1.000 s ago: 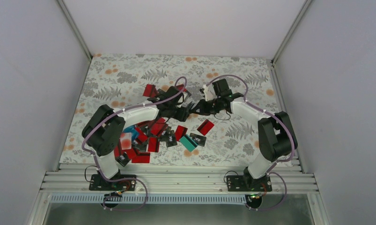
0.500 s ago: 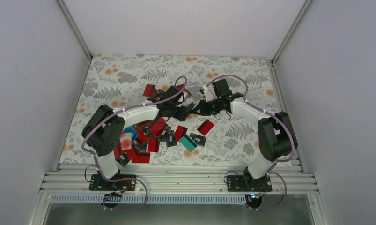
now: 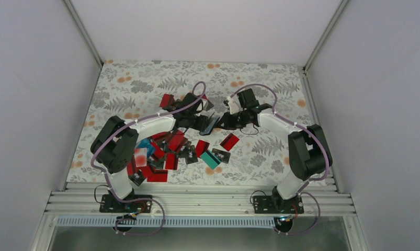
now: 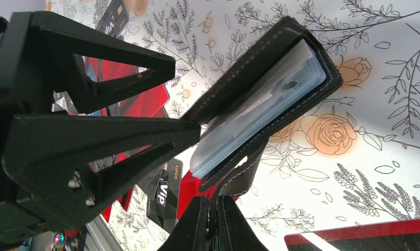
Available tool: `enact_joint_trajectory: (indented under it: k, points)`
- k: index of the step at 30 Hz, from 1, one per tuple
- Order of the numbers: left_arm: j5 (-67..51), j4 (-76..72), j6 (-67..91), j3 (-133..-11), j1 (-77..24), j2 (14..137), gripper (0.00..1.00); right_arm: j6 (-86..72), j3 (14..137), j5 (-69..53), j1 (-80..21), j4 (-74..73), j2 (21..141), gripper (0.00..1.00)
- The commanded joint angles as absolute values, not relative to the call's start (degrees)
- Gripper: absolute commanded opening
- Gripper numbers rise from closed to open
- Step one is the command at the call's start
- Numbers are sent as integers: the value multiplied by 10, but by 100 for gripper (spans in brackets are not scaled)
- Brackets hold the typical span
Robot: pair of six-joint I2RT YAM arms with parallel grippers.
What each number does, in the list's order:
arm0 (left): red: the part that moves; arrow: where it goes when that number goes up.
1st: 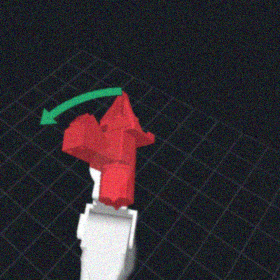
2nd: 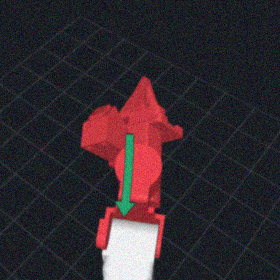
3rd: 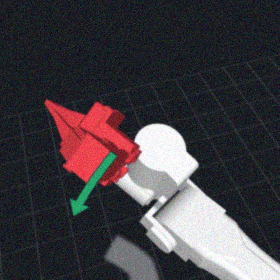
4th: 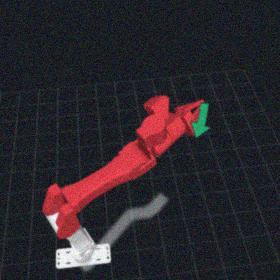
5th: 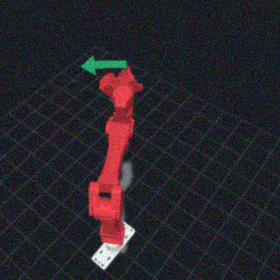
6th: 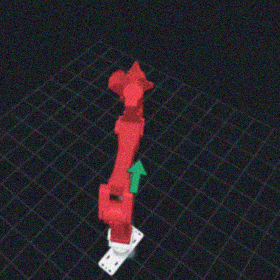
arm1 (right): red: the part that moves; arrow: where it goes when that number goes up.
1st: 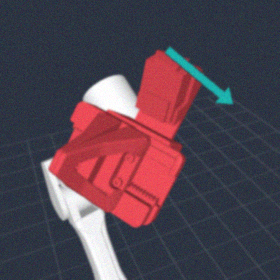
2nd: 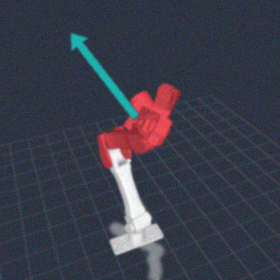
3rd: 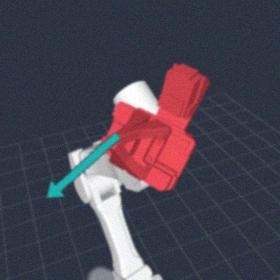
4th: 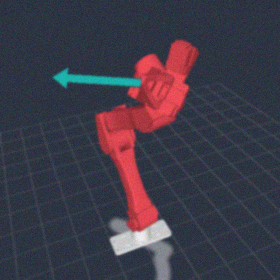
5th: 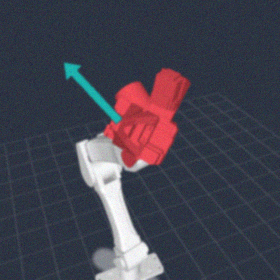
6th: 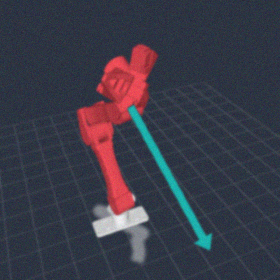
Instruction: Put the credit cards into the card holder
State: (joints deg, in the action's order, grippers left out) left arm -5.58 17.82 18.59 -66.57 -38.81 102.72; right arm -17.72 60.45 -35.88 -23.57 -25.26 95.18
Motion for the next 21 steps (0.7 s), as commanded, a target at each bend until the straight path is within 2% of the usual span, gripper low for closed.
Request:
enact_joint_trajectory:
  k: [1,10,15,17,21]
  points:
    - [-57,179,182,-682,-382,1027,55,-166,600,-344,-236,-259,941,4]
    - [-46,177,182,-681,-374,1045,37,-159,598,-310,-231,-271,948,4]
    - [-44,159,198,-663,-369,1046,10,-159,606,-290,-218,-273,970,4]
    - [-46,155,213,-654,-369,1044,3,-157,614,-277,-212,-276,982,4]
    - [-53,148,266,-632,-369,1040,2,-156,633,-250,-197,-281,1008,4]
